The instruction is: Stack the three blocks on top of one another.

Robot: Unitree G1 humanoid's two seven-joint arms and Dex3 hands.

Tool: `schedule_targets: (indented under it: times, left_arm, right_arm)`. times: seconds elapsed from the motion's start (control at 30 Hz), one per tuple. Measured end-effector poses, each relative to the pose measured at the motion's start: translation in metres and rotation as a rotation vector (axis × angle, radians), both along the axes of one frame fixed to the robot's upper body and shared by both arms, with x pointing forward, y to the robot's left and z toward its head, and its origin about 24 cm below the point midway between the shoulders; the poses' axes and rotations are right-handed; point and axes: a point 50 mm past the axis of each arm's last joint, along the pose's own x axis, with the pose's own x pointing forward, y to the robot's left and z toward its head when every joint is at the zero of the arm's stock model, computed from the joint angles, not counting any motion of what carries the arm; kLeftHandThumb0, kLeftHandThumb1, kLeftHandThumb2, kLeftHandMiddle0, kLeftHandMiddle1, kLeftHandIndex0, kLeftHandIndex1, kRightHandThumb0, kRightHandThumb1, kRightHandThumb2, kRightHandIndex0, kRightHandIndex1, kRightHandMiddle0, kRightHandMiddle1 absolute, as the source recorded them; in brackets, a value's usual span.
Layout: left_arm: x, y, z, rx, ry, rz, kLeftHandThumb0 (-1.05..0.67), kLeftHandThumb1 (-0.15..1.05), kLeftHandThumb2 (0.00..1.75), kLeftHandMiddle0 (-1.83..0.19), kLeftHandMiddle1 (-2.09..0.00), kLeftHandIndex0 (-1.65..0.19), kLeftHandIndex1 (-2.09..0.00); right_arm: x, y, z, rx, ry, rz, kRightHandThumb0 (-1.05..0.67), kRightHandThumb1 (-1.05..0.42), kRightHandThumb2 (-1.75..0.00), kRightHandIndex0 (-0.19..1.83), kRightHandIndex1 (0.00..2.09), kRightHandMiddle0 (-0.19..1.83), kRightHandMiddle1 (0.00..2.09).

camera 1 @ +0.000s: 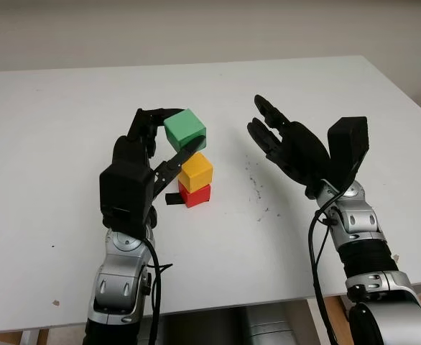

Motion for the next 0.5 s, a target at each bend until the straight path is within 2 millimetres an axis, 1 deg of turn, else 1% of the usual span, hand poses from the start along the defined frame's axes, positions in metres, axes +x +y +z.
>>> schedule_targets:
  times: [0.27,0.5]
  left_arm:
    - [-0.0045,-0.0002,-0.0092,0.011,0.033,0.002,-0.35,1.05,0.21,-0.15,-0.06,-0.28,-1.49]
    - [-0.0053,-0.0010,-0.0096,0.020,0.030,0.013,-0.36,1.05,0.20,-0.16,-0.06,-0.31,-1.48]
  right_arm:
    - [-0.0013,0.0003,-0.0020,0.003,-0.007,-0.003,-0.63,-1.05,-0.36,-0.10,0.05,-0.07,0.05]
    - [-0.0017,-0.0002,-0.0027,0.008,-0.005,-0.004,-0.63,-1.05,-0.37,-0.11,0.05,-0.07,0.05]
